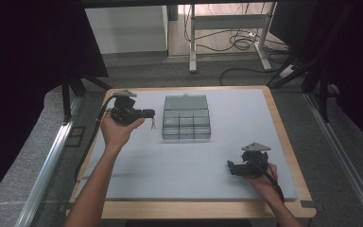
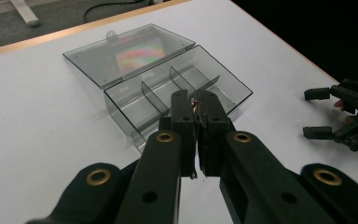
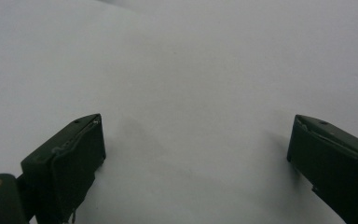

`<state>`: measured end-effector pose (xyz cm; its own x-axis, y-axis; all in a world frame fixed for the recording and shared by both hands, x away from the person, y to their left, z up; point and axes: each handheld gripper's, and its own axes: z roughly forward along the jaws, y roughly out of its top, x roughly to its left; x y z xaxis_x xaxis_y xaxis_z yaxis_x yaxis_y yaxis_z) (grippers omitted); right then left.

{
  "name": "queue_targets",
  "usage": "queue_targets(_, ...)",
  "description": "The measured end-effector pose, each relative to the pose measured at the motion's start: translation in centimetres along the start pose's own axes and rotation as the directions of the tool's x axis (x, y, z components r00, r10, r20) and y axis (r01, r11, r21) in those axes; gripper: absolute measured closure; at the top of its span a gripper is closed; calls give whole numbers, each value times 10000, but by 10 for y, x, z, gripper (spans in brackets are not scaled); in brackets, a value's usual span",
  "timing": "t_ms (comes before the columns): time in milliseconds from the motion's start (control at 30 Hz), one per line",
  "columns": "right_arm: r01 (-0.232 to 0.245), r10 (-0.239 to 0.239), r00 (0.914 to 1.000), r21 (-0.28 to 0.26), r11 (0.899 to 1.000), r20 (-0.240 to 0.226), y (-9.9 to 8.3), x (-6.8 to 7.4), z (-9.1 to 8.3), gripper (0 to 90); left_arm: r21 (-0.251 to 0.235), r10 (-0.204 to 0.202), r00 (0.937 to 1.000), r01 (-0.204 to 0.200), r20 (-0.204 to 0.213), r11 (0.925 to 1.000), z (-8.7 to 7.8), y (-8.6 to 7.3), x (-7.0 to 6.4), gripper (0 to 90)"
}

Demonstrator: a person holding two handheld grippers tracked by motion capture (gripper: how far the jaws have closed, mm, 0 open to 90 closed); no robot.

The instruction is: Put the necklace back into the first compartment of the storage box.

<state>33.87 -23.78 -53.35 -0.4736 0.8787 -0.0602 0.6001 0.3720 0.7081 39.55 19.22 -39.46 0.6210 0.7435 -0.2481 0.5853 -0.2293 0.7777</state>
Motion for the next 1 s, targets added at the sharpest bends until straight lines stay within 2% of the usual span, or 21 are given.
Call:
queue_targets(500, 5, -5, 10000, 4, 10000, 0, 0, 0, 0, 38, 163, -282, 9996, 282, 2, 9995, 27, 12, 10, 873)
queue_targets(700, 15, -15, 10000, -2, 10000, 9, 0, 0, 0, 38, 369, -146, 9999, 148, -62, 9992, 41, 18, 11, 873)
queue_targets(1000, 18, -18, 10000, 0, 10000, 11, 0, 0, 0, 37, 518, -69, 9999, 62, 125, 9986, 66, 27, 10, 873)
